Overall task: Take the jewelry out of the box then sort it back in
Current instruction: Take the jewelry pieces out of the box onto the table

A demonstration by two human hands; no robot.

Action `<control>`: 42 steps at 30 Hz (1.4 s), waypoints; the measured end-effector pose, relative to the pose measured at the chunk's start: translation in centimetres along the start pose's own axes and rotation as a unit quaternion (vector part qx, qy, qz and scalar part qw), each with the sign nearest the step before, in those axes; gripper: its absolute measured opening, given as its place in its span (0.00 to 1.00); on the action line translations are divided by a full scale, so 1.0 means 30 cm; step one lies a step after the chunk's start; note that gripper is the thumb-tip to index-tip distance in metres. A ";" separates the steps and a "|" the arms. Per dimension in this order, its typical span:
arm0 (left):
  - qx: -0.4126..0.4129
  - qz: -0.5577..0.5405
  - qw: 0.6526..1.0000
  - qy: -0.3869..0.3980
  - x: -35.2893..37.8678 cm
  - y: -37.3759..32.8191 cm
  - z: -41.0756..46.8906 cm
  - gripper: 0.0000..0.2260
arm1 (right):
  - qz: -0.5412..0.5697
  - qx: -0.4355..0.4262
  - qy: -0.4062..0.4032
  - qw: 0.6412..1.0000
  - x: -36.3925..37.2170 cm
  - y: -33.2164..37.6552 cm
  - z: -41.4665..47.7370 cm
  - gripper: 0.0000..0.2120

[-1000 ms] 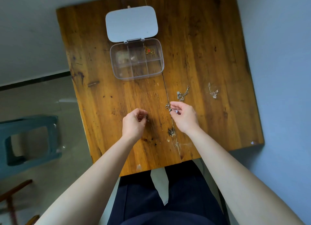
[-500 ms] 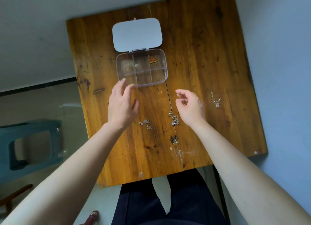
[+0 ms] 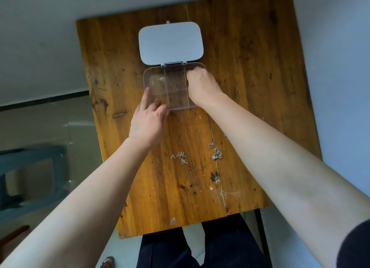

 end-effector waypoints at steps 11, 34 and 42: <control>-0.015 -0.014 1.000 -0.002 0.010 0.006 -0.002 0.18 | -0.085 0.029 0.007 0.996 0.026 0.041 0.082 0.12; -0.013 -0.006 1.000 0.003 0.006 -0.001 -0.002 0.15 | 0.626 0.326 -0.115 0.699 -0.166 -0.163 -0.312 0.05; -0.039 -0.017 0.996 -0.077 -0.012 -0.119 -0.093 0.26 | 0.616 0.469 -0.190 0.604 -0.116 -0.327 -0.614 0.03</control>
Point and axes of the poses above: each hand's wrist, its own z-axis towards the middle knuckle, its own x-axis out of the palm, y = z × x, the point moved 2 cm from there along z, towards the middle knuckle, and after that the axes turned 9 degrees about -y, right-handed, at the moved point
